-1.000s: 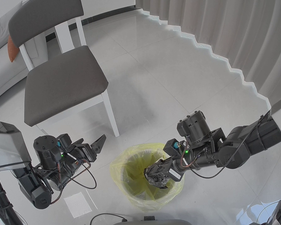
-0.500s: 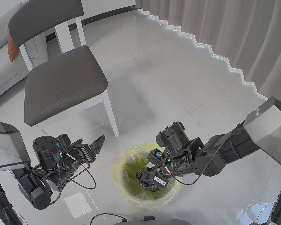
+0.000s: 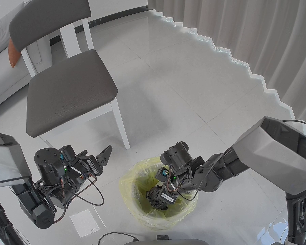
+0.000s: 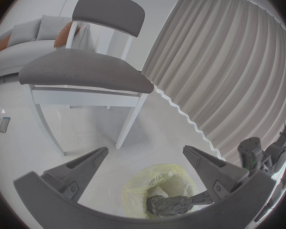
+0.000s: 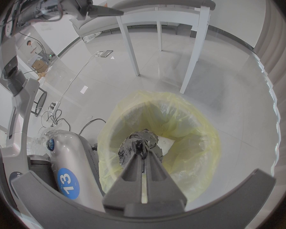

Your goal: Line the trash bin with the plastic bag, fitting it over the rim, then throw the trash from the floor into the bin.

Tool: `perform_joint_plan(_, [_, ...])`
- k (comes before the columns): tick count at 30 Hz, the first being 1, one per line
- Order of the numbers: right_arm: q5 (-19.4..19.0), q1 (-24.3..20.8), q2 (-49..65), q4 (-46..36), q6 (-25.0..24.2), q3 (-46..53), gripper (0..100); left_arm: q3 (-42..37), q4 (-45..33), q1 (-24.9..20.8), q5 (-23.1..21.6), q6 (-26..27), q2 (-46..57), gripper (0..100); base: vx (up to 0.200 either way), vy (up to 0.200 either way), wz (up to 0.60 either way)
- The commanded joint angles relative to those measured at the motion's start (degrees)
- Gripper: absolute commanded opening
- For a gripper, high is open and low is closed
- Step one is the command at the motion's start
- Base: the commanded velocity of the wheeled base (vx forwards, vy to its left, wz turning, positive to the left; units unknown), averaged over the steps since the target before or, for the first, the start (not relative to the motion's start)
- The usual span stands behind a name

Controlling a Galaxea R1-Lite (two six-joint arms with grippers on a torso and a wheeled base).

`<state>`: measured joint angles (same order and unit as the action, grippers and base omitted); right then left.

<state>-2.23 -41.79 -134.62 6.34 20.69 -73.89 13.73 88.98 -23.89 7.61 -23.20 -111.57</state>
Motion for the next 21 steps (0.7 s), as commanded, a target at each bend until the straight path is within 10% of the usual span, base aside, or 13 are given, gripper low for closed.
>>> perform_joint_plan(1, [-0.05, 1.97, -5.56, 0.08, -0.03, -2.23, 0, -0.37, 1.02, -0.19, 0.39, 0.00, 0.12, 100, 0.000, 0.000, 0.00])
perform_joint_plan(13, [2.58, 3.03, -9.61, -0.10, 0.23, -6.88, 0, -0.28, 1.02, -0.80, 0.92, -0.09, -0.40, 100, 0.000, 0.000, 0.00])
perform_joint_plan(14, [2.85, 3.03, -9.78, -0.01, 0.23, -7.15, 100, -0.28, 1.02, -0.80, 0.92, -0.09, -0.40, 100, 0.000, 0.000, 0.00])
perform_joint_plan(21, [3.11, 3.03, -9.43, -0.27, -0.03, -7.24, 100, -0.19, 1.02, -0.80, 0.92, -0.09, -0.67, 100, 0.000, 0.000, 0.00])
